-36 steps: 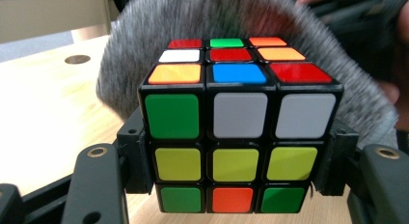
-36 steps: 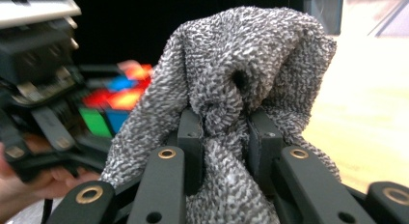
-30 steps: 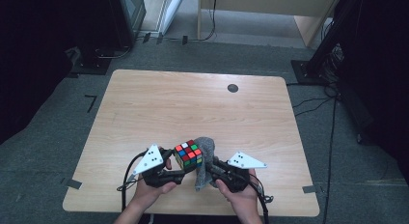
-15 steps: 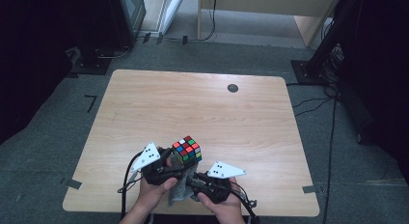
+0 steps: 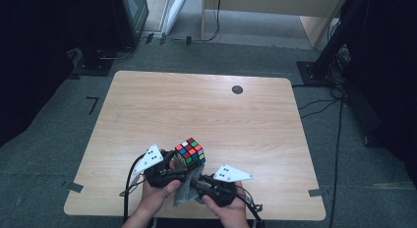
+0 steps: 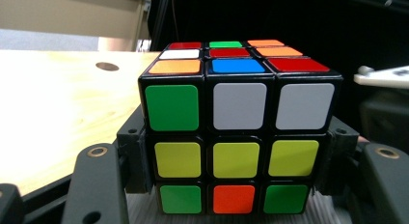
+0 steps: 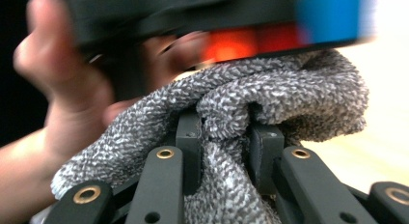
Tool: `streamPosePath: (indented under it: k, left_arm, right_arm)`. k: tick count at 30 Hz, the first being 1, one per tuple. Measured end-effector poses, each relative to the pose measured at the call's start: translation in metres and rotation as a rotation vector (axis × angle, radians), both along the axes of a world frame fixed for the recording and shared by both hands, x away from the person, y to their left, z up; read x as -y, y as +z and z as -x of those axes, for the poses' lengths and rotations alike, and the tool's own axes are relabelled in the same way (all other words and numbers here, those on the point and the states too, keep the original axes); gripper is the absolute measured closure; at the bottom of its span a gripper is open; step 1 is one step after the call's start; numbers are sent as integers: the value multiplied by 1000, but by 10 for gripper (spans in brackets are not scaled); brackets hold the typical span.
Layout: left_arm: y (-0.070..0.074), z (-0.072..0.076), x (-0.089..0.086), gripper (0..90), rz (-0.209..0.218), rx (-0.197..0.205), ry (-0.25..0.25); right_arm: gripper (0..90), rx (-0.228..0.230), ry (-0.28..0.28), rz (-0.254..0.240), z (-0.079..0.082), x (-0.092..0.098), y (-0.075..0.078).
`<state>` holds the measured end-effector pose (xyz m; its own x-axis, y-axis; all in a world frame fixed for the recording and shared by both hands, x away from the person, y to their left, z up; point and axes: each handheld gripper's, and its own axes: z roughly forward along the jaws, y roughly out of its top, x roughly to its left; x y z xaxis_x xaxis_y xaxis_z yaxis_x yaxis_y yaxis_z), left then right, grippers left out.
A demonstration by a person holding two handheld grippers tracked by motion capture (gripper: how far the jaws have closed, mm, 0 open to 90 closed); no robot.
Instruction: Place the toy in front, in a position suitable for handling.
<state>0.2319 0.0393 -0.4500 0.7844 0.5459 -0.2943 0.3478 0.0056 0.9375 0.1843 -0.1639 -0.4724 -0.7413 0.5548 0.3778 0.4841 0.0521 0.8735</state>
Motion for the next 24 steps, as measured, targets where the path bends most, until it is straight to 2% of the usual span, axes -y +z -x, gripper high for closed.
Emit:
streamPosePath:
  k: [2,4,6,9,12,15,17,20,24]
  left_arm:
    - [0,0,0,339,3,2,-1]
    - [2,0,-3,339,23,2,1]
    - [3,-1,-6,339,34,2,2]
    - [3,-1,-5,339,24,6,3]
    - [3,-1,-3,339,27,0,-4]
    - [2,-1,-2,339,12,2,-3]
    - [1,-1,-2,339,2,3,-6]
    - [2,-2,-4,340,18,4,-12]
    - [4,-1,-7,339,28,6,-13]
  right_arm:
    - [718,7,1,10,2,-3,2]
    - [720,5,-23,3,-1,5,6]
    - [723,-5,-110,-24,-7,21,9]
    - [724,-11,-197,-70,-13,39,10]
    - [722,-7,-161,-52,-9,31,9]
    - [722,-3,-64,-24,-4,13,6]
    - [720,-39,8,-28,-3,4,6]
    - [720,-42,-11,-12,-7,10,10]
    - [716,-53,-122,-59,-15,35,14]
